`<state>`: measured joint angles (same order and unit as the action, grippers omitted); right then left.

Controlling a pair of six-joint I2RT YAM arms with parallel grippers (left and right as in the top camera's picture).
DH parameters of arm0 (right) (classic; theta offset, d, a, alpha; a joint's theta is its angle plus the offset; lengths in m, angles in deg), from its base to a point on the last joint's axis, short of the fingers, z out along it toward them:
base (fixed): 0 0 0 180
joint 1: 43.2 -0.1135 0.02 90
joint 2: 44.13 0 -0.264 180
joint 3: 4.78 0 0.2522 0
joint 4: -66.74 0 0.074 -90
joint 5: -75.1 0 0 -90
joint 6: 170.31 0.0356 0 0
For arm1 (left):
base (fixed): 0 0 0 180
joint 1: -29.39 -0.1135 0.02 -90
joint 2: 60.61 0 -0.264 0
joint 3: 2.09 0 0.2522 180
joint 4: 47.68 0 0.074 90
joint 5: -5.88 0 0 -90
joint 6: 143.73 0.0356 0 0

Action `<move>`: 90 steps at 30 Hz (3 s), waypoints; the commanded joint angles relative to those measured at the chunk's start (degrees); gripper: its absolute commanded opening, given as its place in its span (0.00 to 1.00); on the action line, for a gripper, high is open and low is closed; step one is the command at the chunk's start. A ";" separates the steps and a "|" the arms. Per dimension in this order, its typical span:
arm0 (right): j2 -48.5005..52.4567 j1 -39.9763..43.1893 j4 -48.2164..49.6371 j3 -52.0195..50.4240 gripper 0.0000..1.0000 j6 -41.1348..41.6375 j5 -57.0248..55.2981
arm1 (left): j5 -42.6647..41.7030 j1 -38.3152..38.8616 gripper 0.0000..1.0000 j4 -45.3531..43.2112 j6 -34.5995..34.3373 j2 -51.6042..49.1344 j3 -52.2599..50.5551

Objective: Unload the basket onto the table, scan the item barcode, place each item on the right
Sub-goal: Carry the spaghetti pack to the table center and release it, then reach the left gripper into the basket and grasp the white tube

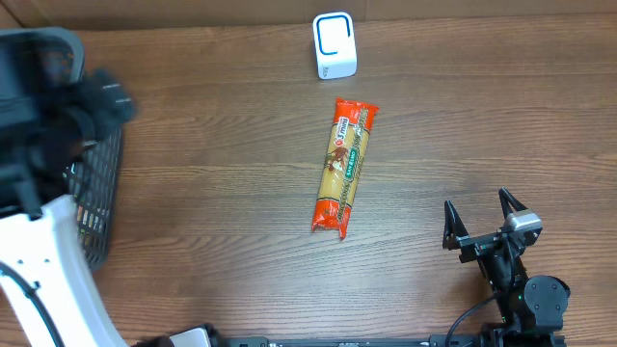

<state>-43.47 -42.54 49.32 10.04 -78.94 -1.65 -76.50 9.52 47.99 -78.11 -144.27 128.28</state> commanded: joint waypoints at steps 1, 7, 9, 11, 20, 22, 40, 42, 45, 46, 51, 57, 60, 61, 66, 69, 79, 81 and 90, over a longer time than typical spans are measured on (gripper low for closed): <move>-0.50 -0.33 0.31 -0.61 1.00 0.07 -0.17 | -0.96 -11.72 1.00 0.28 -3.23 -1.22 -2.43; -0.50 -0.33 0.31 -0.61 1.00 0.07 -0.17 | -8.66 -28.72 1.00 -8.57 -4.81 -1.66 -16.28; -0.50 -0.33 0.31 -0.61 1.00 0.07 -0.17 | -9.05 -31.93 0.97 -12.07 -4.52 -1.95 -21.05; -0.50 -0.33 0.31 -0.61 1.00 0.09 -0.17 | -9.11 -33.81 0.95 -15.91 -3.28 -2.47 -25.55; -0.50 -0.33 0.31 -0.61 1.00 0.09 -0.17 | -8.98 -34.84 0.90 -25.94 0.02 -10.54 -35.52; -0.50 -0.33 0.31 -0.61 1.00 0.07 -0.17 | -9.22 -34.84 0.90 -26.27 0.02 -12.66 -35.52; -0.50 -0.33 0.31 -0.61 1.00 0.07 -0.17 | -2.51 -35.01 0.83 -26.56 -3.98 -20.17 -36.50; -0.50 -0.33 0.31 -0.61 1.00 0.09 -0.17 | -2.51 -35.04 0.82 -26.71 -3.98 -22.01 -36.52; -0.50 -0.33 0.31 -0.61 1.00 0.07 -0.17 | -2.51 -35.26 0.80 -26.95 -3.98 -24.68 -36.54; -0.50 -0.33 0.31 -0.61 1.00 0.07 -0.17 | -2.49 -35.32 0.79 -27.15 -3.96 -25.42 -36.54; -0.50 -0.33 0.31 -0.61 1.00 0.09 -0.17 | -1.46 -35.34 0.68 -28.65 -3.96 -29.46 -36.54; -0.50 -0.33 0.31 -0.61 1.00 0.07 -0.17 | -1.22 -35.26 0.46 -30.45 -3.91 -32.74 -36.54; -0.50 -0.33 0.31 -0.61 1.00 0.07 -0.17 | -1.27 -35.23 0.13 -31.15 -3.91 -32.81 -36.46; -0.50 -0.33 0.31 -0.61 1.00 0.09 -0.17 | -1.44 -35.23 0.04 -31.10 -3.85 -32.79 -36.17; -0.50 -0.33 0.31 -0.61 1.00 0.09 -0.17 | -5.35 -35.19 0.04 -29.46 -0.83 -32.72 -32.96; -0.50 -0.33 0.31 -0.61 1.00 0.09 -0.17 | -8.28 -34.71 0.04 -26.27 0.85 -32.33 -28.11; -0.50 -0.33 0.31 -0.61 1.00 0.07 -0.17 | -9.53 -27.41 0.04 -14.34 4.00 -23.96 -3.63; -0.50 -0.33 0.31 -0.61 1.00 0.07 -0.17 | -9.40 -25.16 0.04 -13.92 5.11 -21.22 -0.42; -0.50 -0.33 0.31 -0.61 1.00 0.07 -0.17 | -3.80 -16.63 0.04 -15.56 5.18 -8.17 3.72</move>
<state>-43.47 -42.56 49.32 10.04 -78.96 -1.65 -83.26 -7.88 32.91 -74.27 -156.77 130.32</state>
